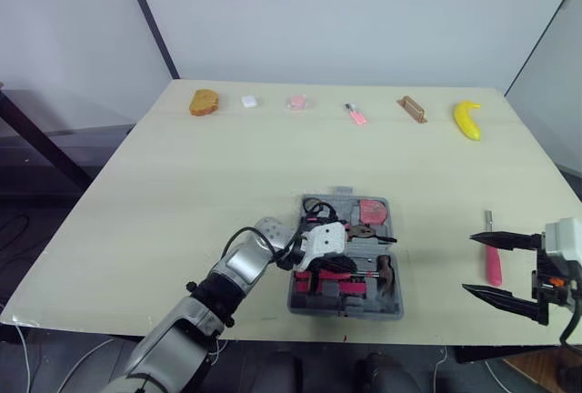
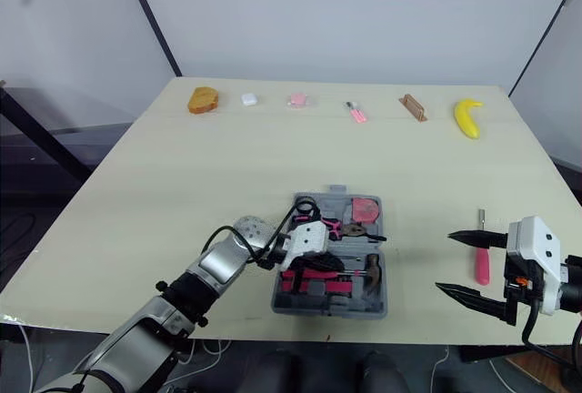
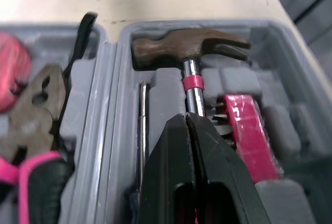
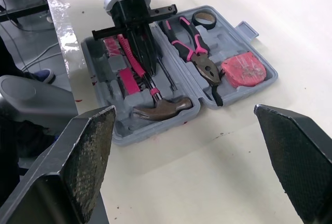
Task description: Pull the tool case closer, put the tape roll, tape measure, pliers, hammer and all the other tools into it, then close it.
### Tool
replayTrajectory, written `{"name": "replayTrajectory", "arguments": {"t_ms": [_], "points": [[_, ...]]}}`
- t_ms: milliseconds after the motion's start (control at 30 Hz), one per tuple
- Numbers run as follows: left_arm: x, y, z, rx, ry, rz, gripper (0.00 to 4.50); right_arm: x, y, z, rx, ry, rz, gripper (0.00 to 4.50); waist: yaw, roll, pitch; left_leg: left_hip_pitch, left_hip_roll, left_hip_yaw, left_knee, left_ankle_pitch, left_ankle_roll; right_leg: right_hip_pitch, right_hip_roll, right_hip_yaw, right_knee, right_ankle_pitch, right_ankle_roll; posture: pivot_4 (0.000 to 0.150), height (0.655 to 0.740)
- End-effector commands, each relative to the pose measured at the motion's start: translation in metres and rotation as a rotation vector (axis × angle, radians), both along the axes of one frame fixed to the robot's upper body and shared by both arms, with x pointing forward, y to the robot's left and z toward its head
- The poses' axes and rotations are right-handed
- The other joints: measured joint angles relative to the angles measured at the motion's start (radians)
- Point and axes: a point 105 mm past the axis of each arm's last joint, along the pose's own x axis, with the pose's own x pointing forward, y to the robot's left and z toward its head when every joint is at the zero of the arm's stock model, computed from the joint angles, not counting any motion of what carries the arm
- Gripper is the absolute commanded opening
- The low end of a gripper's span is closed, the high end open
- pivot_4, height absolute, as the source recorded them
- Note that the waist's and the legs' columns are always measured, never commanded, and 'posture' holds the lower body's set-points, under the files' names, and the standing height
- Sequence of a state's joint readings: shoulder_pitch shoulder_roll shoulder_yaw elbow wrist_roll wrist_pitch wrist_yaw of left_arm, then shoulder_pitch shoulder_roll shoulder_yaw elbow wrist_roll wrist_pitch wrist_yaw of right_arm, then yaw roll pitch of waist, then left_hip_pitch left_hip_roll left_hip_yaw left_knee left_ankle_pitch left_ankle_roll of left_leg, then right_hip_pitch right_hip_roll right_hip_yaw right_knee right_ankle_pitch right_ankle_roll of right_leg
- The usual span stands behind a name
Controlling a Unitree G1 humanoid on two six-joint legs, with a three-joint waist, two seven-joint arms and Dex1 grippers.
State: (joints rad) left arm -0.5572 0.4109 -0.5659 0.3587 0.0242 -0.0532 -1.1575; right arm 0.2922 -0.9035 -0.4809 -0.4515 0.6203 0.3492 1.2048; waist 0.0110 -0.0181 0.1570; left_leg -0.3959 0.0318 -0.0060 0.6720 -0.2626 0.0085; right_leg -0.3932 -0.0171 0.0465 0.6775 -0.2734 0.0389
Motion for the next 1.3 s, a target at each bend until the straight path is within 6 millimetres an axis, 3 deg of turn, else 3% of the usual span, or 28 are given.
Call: {"name": "replayTrajectory", "arguments": {"t_ms": [33,167,267,433,500,600,700,867,967,1067,1300], "points": [[-0.028,0.031,-0.062,0.228,0.069,-0.046,0.08,-0.001,0.003,0.006,-0.005,-0.017,0.015,4.5,-0.001,0.0,-0.006,0.001,0.0,0.0,0.0,0.0,0.0,0.001,0.0,0.0,0.0,0.0,0.0,0.15,0.74],[-0.036,0.036,-0.08,0.264,0.059,-0.045,0.08,0.0,0.004,0.006,-0.003,-0.004,0.022,4.5,0.0,0.001,-0.012,0.015,0.0,0.0,-0.003,0.0,0.0,0.017,0.0,0.0,-0.006,-0.001,0.0,0.15,0.74],[-0.036,0.032,-0.083,0.234,0.069,-0.009,0.08,0.002,0.007,0.006,0.003,0.001,0.034,4.5,0.0,0.001,-0.025,0.017,0.001,0.001,-0.004,-0.001,0.0,0.019,0.0,0.0,-0.009,-0.003,0.004,0.15,0.74],[-0.02,0.019,-0.049,0.002,0.081,0.129,0.08,0.011,0.014,0.006,0.048,-0.029,0.011,4.5,0.0,0.007,-0.033,0.017,0.003,0.002,-0.004,-0.001,0.001,0.019,0.0,0.0,-0.01,-0.003,0.004,0.15,0.74],[-0.01,0.018,-0.017,-0.174,0.121,0.233,0.08,0.019,0.017,0.004,0.091,-0.059,-0.05,4.5,-0.003,0.007,-0.033,0.017,0.003,0.002,-0.004,-0.001,0.001,0.019,0.001,0.0,-0.01,-0.003,0.004,0.15,0.74],[0.011,0.032,0.031,-0.437,0.153,0.448,0.08,0.039,0.029,-0.003,0.191,-0.132,-0.187,4.5,-0.018,0.004,-0.024,0.014,0.006,0.0,-0.004,-0.001,0.001,0.016,0.003,-0.002,-0.009,-0.003,0.003,0.15,0.74],[0.026,0.059,0.058,-0.627,0.123,0.65,0.08,0.053,0.041,-0.014,0.292,-0.129,-0.29,4.5,-0.022,0.006,-0.017,0.013,0.007,-0.004,-0.004,-0.001,0.001,0.014,0.003,-0.001,-0.007,-0.003,0.003,0.15,0.74],[0.025,0.097,0.07,-0.726,0.089,0.818,0.08,0.076,0.041,-0.028,0.321,-0.214,-0.461,4.5,-0.024,0.01,-0.014,0.013,0.005,-0.002,-0.004,-0.001,0.001,0.014,0.0,0.001,-0.007,0.0,0.0,0.15,0.74],[0.012,0.117,0.056,-0.7,0.112,0.851,0.08,0.081,0.033,-0.04,0.363,-0.183,-0.476,4.5,-0.025,0.01,-0.013,0.013,0.005,-0.001,-0.005,-0.001,0.001,0.014,0.0,0.003,-0.009,0.0,0.0,0.15,0.74],[-0.007,0.139,0.04,-0.683,0.161,0.868,0.8,0.069,0.013,-0.051,0.33,-0.171,-0.473,4.5,-0.02,0.009,-0.01,0.013,0.005,-0.001,-0.005,-0.001,0.001,0.014,0.0,0.0,-0.01,0.0,0.0,0.15,0.74],[-0.05,0.189,0.011,-0.595,0.22,0.978,3.85,0.012,-0.063,-0.071,0.219,-0.09,-0.604,4.5,-0.021,0.009,-0.009,0.013,0.006,0.0,-0.011,-0.001,0.001,0.014,-0.001,0.001,-0.015,-0.002,-0.003,0.15,0.74]]}}
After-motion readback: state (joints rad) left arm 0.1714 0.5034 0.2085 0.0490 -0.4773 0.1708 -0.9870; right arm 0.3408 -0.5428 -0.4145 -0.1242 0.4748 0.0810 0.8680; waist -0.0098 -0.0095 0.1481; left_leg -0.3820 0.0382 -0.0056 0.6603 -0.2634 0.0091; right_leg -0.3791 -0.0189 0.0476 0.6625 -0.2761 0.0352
